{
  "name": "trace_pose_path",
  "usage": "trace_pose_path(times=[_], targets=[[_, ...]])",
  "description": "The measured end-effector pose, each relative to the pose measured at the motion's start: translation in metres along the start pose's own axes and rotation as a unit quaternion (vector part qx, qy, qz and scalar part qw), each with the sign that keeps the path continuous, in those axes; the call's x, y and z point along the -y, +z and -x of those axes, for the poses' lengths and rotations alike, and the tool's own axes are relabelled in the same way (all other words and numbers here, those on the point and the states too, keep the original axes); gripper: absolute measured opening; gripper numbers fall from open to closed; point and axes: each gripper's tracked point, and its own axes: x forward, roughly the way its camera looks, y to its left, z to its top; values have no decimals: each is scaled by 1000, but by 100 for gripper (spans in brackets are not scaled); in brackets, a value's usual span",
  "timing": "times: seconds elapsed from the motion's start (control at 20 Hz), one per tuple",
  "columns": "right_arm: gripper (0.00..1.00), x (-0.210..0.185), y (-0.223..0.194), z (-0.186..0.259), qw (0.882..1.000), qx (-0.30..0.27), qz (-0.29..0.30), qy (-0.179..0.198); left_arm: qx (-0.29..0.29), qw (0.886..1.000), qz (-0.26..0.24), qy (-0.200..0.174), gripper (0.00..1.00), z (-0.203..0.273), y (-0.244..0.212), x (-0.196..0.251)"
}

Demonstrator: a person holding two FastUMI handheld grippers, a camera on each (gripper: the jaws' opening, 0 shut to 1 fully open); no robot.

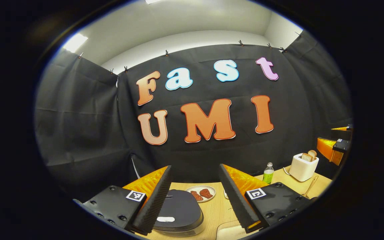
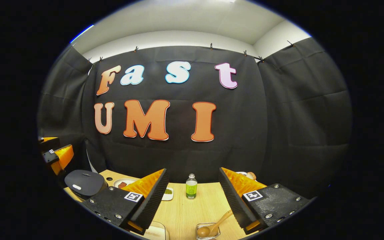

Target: Close the left gripper, press the button to open the rice cooker; take a wooden spoon from the chopstick holder with the right hand, scoop a spoonful of rice and pour it into the rice cooker, then put the wooden spoon back into the chopstick holder.

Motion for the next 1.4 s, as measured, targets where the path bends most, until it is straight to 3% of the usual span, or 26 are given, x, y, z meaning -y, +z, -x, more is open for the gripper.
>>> trace_pose_path(times=[0.05, 0.1, 0.2, 0.25, 0.45, 0.55, 0.6, 0.85, 1.1, 1.15, 1.3, 1.35, 1.4], targets=[[94, 0, 1, 0, 1000, 1, 0, -1, 2, 1000, 1, -1, 87, -1, 1, -1], [94, 0, 3, 0, 1000, 2, 1, -1, 4, 1000, 2, -4, 94, -3, 4, -1], [94, 2, 10, 1, 1000, 9, 1, -4, 9, 1000, 2, -12, 94, -3, 10, 0], [94, 2, 14, 2, 1000, 14, 0, -4, 12, 1000, 3, -18, 100, -6, 13, 1], [94, 2, 22, 5, 1000, 22, -2, -5, 18, 999, 4, -38, 87, -9, 21, 9], [94, 5, 19, 7, 1000, 18, -2, -7, 20, 999, 4, -42, 96, -11, 23, 11], [94, 6, 18, 7, 1000, 16, -1, -9, 19, 999, 4, -44, 89, -13, 24, 11], [94, 19, 11, 10, 1000, 9, 1, -21, -4, 999, 26, -38, 89, -25, 20, -3], [92, 27, 6, 8, 1000, 5, 8, -30, -18, 999, 14, -36, 48, -35, 17, -13], [92, 28, 5, 7, 999, 3, 8, -31, -36, 998, 9, -52, 40, -37, 10, -6], [94, 28, 0, 6, 1000, -4, 7, -30, -87, 996, -13, -25, 16, -50, -11, -26], [94, 27, -1, 5, 1000, -5, 7, -29, -114, 992, 3, -51, 8, -51, -21, -14], [94, 27, -3, 6, 999, -6, 10, -29, -144, 988, 18, -57, 7, -55, -29, -12]])
